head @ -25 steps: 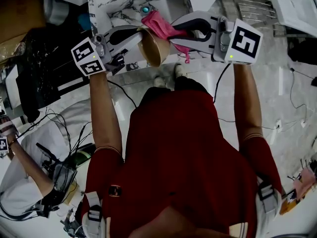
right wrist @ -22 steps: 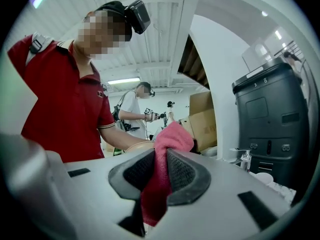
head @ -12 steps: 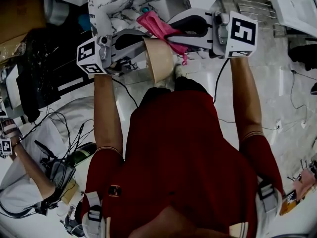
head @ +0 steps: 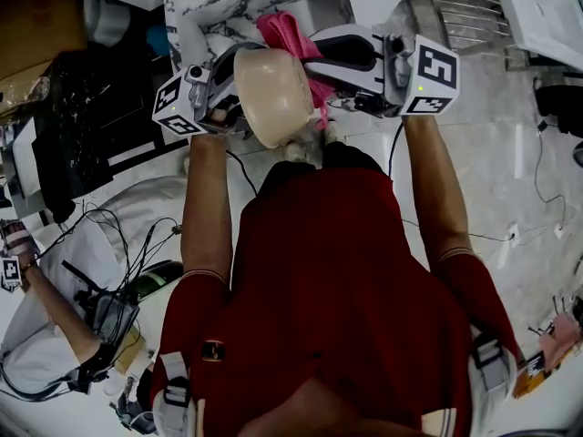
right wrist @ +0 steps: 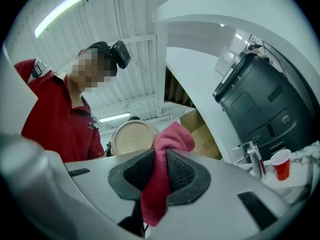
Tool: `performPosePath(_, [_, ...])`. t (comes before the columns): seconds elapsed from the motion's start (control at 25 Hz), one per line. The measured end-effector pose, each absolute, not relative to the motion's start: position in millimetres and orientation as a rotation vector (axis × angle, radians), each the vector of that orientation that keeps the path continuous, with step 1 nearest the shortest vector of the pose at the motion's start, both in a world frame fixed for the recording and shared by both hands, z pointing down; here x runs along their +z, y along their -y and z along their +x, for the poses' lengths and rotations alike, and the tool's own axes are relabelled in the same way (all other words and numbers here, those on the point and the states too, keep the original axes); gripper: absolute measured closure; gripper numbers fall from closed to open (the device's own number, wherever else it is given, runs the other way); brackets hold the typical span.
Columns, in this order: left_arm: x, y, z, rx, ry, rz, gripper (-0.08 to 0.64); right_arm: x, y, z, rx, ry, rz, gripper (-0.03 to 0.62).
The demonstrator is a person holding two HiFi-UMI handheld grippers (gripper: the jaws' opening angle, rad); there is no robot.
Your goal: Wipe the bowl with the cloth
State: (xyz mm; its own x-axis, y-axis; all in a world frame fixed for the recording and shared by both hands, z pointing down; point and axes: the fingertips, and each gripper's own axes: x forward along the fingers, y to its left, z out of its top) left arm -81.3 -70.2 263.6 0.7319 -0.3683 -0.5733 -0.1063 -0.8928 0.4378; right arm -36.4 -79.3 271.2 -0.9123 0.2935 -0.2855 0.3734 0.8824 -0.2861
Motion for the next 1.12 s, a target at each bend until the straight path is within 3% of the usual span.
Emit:
performPosePath(0.64, [268, 99, -129, -1.140, 0.847, 2.422, 0.540, 293, 73, -37, -0.584, -2.827, 0.399, 0.523])
performPosePath(1.12, [290, 107, -154, -0.896, 1.192, 2.402, 0.540, 292, 59, -32, -0.565, -2.858, 0.437, 0.523])
